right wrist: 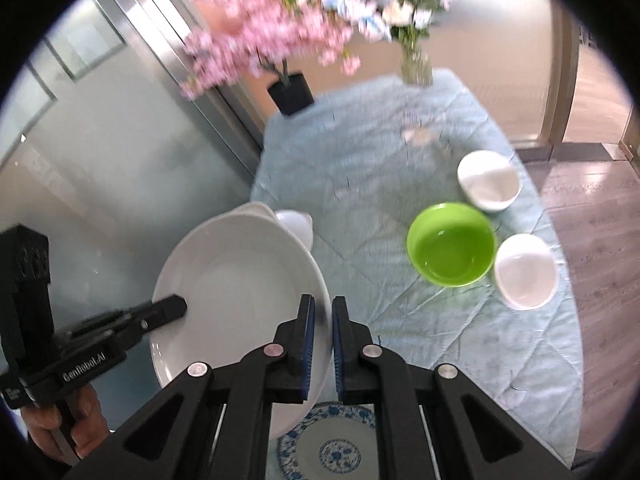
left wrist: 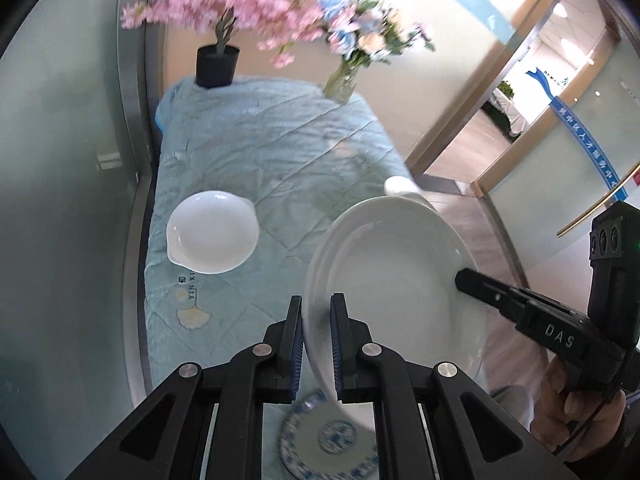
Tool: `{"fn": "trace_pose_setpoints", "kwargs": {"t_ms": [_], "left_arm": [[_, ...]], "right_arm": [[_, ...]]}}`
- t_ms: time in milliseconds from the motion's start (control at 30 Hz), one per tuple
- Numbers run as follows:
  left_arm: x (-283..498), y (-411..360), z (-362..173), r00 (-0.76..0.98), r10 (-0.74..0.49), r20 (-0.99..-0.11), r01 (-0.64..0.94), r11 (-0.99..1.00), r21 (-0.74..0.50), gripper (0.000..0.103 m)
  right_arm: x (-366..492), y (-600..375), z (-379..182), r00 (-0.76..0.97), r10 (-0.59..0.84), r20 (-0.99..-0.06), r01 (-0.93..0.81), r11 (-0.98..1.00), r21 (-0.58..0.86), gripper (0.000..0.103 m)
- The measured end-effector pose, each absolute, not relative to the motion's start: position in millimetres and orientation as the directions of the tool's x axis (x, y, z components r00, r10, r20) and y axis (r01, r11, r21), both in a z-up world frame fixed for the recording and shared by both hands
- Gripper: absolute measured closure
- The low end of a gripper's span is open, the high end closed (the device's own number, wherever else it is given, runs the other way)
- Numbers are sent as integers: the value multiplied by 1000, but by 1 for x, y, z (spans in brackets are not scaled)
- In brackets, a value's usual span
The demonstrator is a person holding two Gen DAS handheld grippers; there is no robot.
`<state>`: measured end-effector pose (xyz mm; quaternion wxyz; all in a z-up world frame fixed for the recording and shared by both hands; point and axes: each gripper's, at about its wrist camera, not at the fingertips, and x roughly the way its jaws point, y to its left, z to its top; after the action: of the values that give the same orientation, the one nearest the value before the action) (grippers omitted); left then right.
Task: Organize plates and bowls
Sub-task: 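Lift the white handled plate and carry it over the blue-and-white plate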
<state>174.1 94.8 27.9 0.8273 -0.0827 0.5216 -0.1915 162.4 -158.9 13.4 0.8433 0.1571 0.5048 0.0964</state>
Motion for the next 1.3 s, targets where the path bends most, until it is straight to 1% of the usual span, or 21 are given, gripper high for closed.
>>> {"fn": "trace_pose_setpoints", "kwargs": {"t_ms": [133, 300, 433, 567, 700, 767, 900, 1000, 1100, 1300], "left_arm": [[143, 88, 70, 422, -397, -815, 236, 916, -324, 95], [95, 84, 114, 456, -393, -799, 245, 918, -312, 95], [60, 83, 127, 452, -392, -801, 247, 918, -310, 94], [33, 84, 127, 449, -378, -809, 237, 924, -300, 94], [19, 87, 113, 428, -369, -825, 220, 928, -301, 95], [14, 89, 97, 401, -363, -841, 211, 930, -301, 95], [14, 90, 58, 343, -357, -869, 194, 932, -306, 95], [12, 88, 29, 316, -335, -888, 193, 939, -285, 95], [14, 87, 1, 283, -328, -901, 189, 940, -283, 95], [27, 89, -60, 202, -345, -917, 165, 934, -316, 95]], "right_arm": [[133, -168, 54, 523, 339, -782, -36, 925, 377, 96], [98, -171, 84, 559, 359, -748, -52, 915, 400, 96], [72, -174, 94, 563, 354, -746, -50, 916, 397, 96], [52, -175, 94, 545, 356, -760, -53, 918, 392, 96], [36, -173, 82, 515, 357, -779, -54, 921, 386, 96], [32, -173, 71, 492, 360, -793, -43, 920, 390, 96], [25, -176, 35, 445, 371, -815, -6, 911, 412, 96], [20, -180, 3, 404, 392, -827, 31, 897, 441, 96], [17, -179, -23, 376, 383, -844, 56, 900, 433, 96], [18, -178, -71, 317, 366, -875, 113, 901, 418, 96]]}}
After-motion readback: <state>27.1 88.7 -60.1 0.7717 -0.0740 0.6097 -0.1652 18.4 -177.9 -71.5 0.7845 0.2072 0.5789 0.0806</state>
